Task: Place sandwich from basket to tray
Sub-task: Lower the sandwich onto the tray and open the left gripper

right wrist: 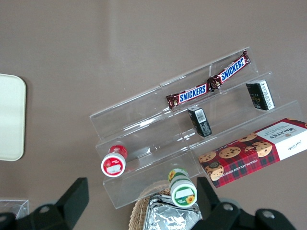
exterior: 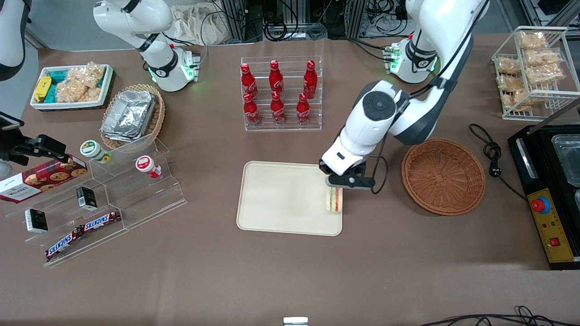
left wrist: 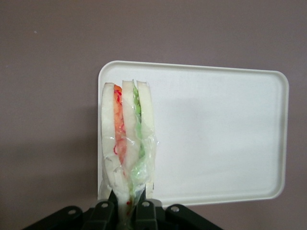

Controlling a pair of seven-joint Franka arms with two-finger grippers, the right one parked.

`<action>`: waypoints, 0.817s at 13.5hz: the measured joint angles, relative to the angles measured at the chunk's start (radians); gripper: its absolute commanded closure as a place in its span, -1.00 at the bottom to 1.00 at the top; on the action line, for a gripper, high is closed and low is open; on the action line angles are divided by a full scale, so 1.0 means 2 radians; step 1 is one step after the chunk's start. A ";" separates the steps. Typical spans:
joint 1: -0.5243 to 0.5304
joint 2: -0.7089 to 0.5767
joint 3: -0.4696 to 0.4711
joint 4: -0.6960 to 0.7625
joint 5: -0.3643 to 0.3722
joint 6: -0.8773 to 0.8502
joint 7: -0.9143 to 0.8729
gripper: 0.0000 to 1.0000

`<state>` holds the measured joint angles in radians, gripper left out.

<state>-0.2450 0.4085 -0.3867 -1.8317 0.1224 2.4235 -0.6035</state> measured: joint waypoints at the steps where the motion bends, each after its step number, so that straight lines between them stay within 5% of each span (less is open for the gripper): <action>1: 0.000 0.014 0.000 0.000 0.014 0.010 0.001 1.00; 9: 0.000 0.087 0.002 0.002 0.061 0.053 0.005 0.96; 10: 0.000 0.089 0.002 0.002 0.063 0.056 0.005 0.48; 11: 0.000 0.090 0.002 0.002 0.064 0.057 0.005 -0.46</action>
<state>-0.2458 0.5889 -0.3826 -1.8281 0.2511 2.5371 -0.5938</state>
